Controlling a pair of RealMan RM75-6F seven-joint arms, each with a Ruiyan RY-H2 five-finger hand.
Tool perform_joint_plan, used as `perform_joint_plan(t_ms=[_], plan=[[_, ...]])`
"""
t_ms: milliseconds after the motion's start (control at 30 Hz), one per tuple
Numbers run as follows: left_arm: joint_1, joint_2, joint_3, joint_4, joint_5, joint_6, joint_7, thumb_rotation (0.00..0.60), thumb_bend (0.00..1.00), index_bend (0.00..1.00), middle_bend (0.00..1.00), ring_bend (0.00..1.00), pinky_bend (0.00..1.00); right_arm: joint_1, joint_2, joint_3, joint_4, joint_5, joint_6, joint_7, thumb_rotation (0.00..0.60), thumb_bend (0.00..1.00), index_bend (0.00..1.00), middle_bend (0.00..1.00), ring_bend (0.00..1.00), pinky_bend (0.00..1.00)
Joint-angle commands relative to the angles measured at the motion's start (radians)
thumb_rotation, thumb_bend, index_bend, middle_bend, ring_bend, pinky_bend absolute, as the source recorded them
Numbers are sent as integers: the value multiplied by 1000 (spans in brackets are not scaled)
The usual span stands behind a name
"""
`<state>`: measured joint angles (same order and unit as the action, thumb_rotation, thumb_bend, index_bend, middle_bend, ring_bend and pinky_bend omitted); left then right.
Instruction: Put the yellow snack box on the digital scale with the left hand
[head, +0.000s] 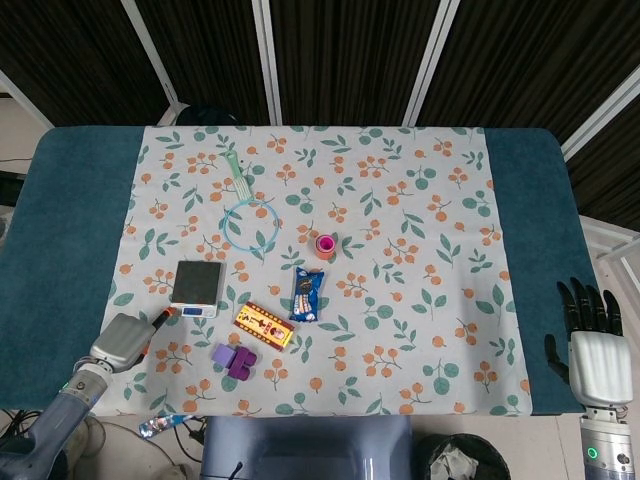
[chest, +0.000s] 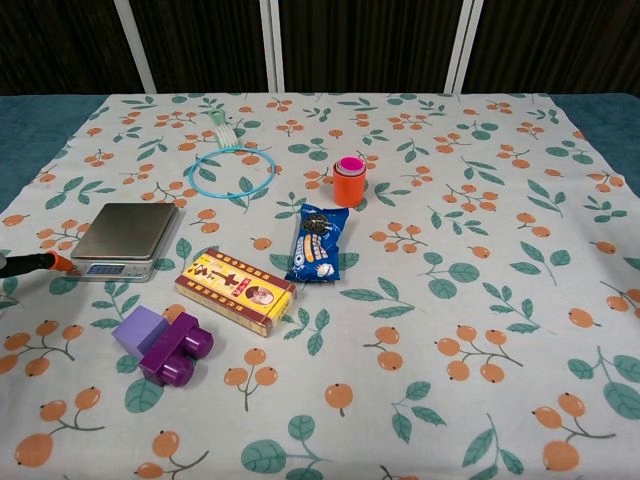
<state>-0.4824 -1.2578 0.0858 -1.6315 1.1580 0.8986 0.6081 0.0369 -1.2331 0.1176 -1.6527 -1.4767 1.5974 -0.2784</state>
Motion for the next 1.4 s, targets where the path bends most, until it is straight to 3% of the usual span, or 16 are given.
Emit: perform_joint_plan(t_ms=[33,433,600,733,800,933,1067,1200,1400], plan=[[-2,-2,1,1,-5,0,3,600,833,122,769,607,567,0,0,0,0,-1,0,0,600,513,34,67,58,26],[-9,-5,5,-9,-2,13,7,600,829,129,770,608,567,-1,1,1,0,1,1,2,600,513,34,67,58,26],[17,42,-9,-84,86,119,-34,600,816,128,751,600,567,0,0,1,0,-1,0,2,600,513,34,67,58,25],[46,91,-14,-144,167,214,-69,600,768,128,669,560,563,1,0,0,1,-2,-1,2,600,513,34,67,58,26],[55,112,-11,-166,199,240,-82,600,715,127,619,533,553,1,-1,0,1,-2,-1,3,600,513,34,67,58,26],[59,135,-9,-187,233,255,-102,600,460,106,426,388,453,-1,1,0,-1,-3,3,4,600,513,34,67,58,26],[52,133,-18,-194,256,251,-141,600,162,25,161,78,205,-3,3,2,-2,-2,6,5,600,513,34,67,58,25],[30,124,-34,-204,299,241,-176,600,48,0,55,0,131,-2,3,1,-1,-1,4,6,600,514,34,67,58,26],[-20,112,-73,-244,358,223,-165,600,26,5,74,3,126,-3,5,2,-2,-1,4,8,600,513,34,67,58,26]])
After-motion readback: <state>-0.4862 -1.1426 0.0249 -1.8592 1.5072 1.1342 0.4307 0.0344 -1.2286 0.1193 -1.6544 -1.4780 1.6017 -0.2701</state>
